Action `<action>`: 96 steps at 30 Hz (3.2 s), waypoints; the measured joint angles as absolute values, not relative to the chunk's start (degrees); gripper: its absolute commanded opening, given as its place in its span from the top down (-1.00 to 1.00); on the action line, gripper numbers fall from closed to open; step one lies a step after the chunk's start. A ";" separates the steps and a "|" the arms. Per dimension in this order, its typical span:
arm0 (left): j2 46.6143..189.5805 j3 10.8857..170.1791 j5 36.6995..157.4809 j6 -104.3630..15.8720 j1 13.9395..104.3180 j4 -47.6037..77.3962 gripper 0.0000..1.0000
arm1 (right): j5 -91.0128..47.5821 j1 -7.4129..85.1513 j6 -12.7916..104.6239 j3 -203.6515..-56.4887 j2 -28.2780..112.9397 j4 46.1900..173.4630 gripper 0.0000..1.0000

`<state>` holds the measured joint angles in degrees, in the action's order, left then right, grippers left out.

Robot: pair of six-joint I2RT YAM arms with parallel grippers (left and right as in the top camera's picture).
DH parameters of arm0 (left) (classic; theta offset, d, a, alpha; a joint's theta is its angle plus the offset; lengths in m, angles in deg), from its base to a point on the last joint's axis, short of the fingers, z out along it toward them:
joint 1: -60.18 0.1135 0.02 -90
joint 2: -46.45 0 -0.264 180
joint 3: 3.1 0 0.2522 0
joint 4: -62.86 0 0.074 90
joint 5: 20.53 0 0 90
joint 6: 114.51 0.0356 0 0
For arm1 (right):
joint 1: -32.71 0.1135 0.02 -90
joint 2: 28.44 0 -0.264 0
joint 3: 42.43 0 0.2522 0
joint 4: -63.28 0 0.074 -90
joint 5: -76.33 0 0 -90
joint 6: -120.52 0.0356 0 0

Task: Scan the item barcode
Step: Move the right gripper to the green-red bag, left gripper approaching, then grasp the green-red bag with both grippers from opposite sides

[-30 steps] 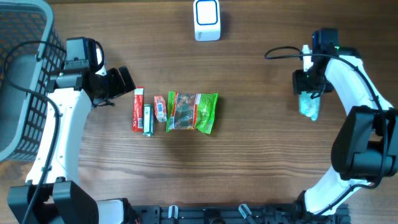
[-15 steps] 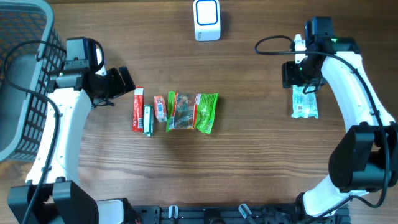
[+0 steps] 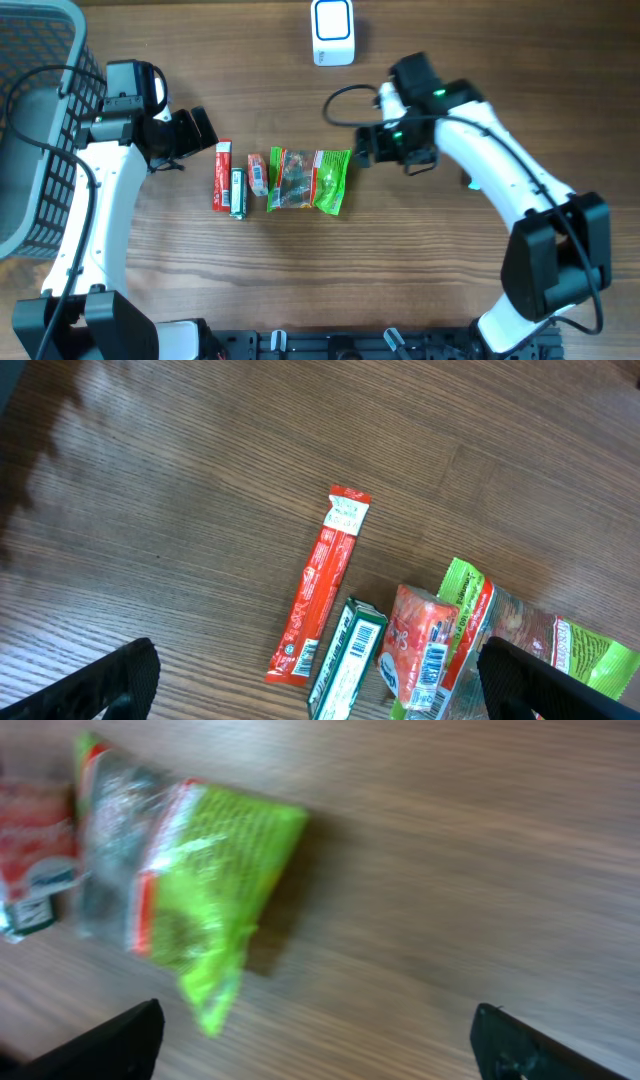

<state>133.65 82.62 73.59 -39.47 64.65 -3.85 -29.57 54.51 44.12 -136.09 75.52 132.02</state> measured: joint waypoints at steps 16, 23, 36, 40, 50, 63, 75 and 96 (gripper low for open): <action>133.65 82.62 73.59 -39.49 64.65 -3.82 -1.00 | -19.61 70.51 68.49 -126.02 75.52 112.85 -1.00; 133.65 82.62 73.83 -39.49 64.65 -2.43 -1.00 | -18.29 70.51 69.96 -124.03 75.52 110.12 -0.99; 133.65 78.95 89.92 -43.97 53.33 0.63 0.80 | -24.26 65.63 64.98 -124.03 75.52 108.99 -0.50; 133.89 75.74 85.77 -48.02 46.94 4.35 0.73 | -26.97 65.55 63.84 -123.33 75.52 106.84 -0.45; 134.37 75.52 82.82 -50.35 43.38 5.29 0.84 | -27.67 61.98 60.43 -118.56 75.52 105.05 0.92; 139.64 75.52 85.29 -51.23 38.40 10.03 0.92 | -36.22 48.30 45.92 -118.56 75.52 113.27 -0.02; 151.57 75.47 85.55 -53.24 32.10 15.93 0.92 | -37.86 49.52 44.91 -118.54 75.52 117.12 0.65; 155.27 76.24 81.94 -54.03 30.94 18.34 0.92 | -24.92 48.91 39.75 -118.54 75.52 121.05 0.92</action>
<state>155.27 76.24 81.94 -54.03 30.94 18.34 -24.92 48.91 39.75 -118.54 75.52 121.05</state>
